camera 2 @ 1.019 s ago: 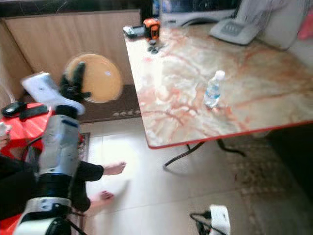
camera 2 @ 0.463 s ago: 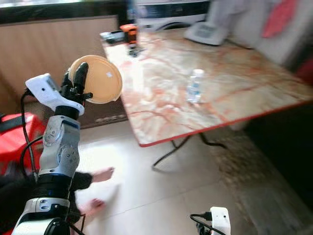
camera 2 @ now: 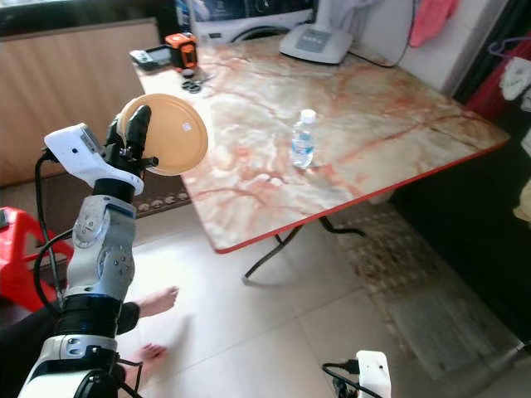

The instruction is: Restocking fridge

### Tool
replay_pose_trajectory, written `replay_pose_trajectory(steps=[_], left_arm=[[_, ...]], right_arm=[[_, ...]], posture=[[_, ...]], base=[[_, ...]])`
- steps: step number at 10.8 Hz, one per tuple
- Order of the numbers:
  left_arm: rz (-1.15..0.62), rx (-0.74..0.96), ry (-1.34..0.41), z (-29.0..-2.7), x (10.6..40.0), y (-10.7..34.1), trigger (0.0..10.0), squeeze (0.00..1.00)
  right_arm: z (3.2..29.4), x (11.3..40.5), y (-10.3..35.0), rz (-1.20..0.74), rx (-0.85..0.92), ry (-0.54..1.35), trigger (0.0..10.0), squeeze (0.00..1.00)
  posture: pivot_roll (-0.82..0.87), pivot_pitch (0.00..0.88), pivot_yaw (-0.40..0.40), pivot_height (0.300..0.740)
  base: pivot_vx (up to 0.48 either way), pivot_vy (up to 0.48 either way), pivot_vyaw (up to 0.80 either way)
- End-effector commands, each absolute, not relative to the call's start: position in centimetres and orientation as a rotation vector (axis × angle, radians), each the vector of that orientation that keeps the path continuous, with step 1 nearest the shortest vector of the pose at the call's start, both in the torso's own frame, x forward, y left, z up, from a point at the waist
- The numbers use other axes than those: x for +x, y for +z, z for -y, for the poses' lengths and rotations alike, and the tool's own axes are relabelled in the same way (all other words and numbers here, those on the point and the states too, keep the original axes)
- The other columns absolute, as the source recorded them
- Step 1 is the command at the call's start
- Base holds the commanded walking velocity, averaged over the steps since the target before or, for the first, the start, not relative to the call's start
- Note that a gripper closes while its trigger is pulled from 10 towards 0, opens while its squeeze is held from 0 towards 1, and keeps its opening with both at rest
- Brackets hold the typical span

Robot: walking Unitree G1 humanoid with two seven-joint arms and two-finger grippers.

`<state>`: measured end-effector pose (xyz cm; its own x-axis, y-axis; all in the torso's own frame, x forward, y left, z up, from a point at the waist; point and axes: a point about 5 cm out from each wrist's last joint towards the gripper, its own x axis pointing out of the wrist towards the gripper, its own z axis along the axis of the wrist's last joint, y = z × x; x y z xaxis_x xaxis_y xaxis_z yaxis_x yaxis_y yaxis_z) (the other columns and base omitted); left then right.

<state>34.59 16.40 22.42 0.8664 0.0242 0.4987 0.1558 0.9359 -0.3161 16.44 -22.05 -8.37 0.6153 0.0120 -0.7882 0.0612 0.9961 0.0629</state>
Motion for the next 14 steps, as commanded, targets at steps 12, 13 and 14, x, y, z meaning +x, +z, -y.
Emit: replay_pose_trajectory(steps=[12,13,14], left_arm=[[0.521,-0.306,-0.125,-15.13,34.58,22.49,10.0,0.00],[0.521,-0.305,-0.128,-15.11,34.59,22.50,10.0,0.00],[0.519,-0.303,-0.130,-15.11,34.61,22.46,10.0,0.00]], right_arm=[[22.43,15.92,-8.53,-0.928,0.089,-0.043,10.0,0.00],[22.43,15.93,-8.53,-0.928,0.088,-0.043,10.0,0.00],[22.42,15.93,-8.53,-0.928,0.088,-0.043,10.0,0.00]], posture=[[0.05,0.058,-0.037,0.740],[0.06,0.059,-0.038,0.740],[0.06,0.060,-0.038,0.740]], base=[[0.000,-0.031,-0.80],[0.000,0.000,-0.80],[0.000,0.000,-0.80]])
